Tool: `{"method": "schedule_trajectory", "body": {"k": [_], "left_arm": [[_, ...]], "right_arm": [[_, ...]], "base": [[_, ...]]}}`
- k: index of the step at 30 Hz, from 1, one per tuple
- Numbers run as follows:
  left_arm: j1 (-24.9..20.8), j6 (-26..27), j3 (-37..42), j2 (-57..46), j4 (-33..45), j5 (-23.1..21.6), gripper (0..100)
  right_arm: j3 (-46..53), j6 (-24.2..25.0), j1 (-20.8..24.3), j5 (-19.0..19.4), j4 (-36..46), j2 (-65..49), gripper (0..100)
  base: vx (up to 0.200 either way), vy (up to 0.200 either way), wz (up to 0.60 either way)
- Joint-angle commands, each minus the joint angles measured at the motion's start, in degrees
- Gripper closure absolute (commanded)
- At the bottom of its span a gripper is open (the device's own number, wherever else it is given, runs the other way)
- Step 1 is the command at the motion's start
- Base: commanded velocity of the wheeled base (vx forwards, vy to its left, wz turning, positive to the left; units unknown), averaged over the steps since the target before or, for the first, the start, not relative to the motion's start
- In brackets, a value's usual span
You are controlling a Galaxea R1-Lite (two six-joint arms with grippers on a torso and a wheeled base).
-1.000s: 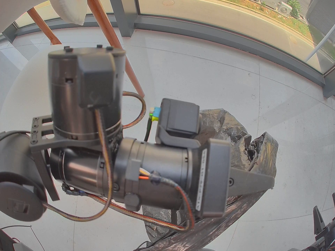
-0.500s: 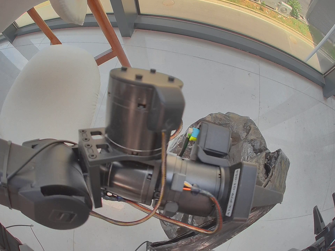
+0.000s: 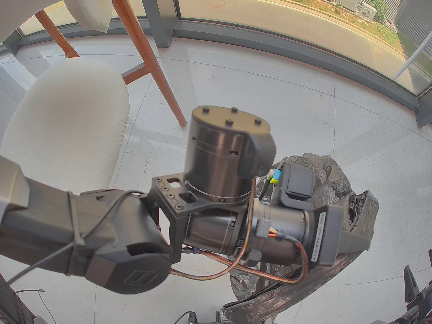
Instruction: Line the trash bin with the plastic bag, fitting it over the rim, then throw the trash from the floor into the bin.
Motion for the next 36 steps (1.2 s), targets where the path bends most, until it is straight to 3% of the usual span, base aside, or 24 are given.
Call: {"method": "schedule_trajectory", "body": {"k": [1, 15, 27, 36], "left_arm": [[1.09, -0.14, 0.95, 1.05, -0.10, -0.20, 100], [-1.98, -0.22, 12.72, 0.70, -5.46, -0.20, 100], [0.04, -0.05, 16.59, 0.26, -11.00, 0.51, 100], [0.48, -0.05, 18.52, -0.79, -12.23, 0.59, 100]], "right_arm": [[1.01, -0.01, 0.02, 0.04, -0.01, -0.57, 0], [0.92, -0.01, 0.02, 0.04, -0.01, -0.57, 0], [1.01, -0.01, 0.02, 0.04, -0.01, -0.57, 0], [0.92, -0.01, 0.02, 0.04, -0.01, -0.57, 0]], "base": [[0.000, 0.000, 0.00], [0.000, 0.000, 0.00], [0.000, 0.000, 0.00], [0.000, -0.200, 0.00]]}}
